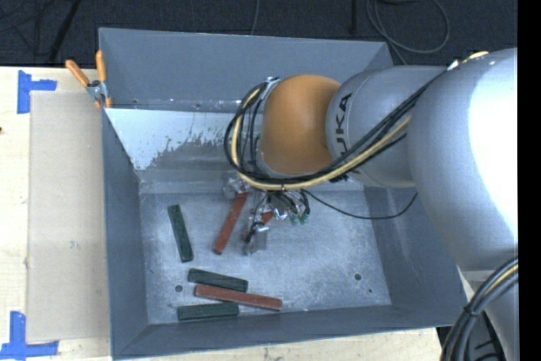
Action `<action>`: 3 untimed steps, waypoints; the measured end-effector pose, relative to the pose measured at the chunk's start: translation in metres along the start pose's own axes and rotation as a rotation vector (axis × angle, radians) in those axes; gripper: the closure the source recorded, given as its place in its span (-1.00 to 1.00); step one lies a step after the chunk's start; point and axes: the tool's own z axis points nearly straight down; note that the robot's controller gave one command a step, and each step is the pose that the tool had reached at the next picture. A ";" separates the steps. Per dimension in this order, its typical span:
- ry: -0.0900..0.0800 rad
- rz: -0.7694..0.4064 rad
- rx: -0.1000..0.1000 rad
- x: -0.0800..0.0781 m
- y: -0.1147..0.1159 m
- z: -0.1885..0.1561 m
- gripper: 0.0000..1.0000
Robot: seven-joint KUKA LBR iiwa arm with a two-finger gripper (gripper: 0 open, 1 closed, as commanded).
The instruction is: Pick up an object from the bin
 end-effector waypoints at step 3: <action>0.003 -0.248 0.002 -0.007 -0.030 0.000 1.00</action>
Offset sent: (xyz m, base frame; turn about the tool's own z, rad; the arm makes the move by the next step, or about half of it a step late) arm 0.0000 0.0000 0.0000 0.0000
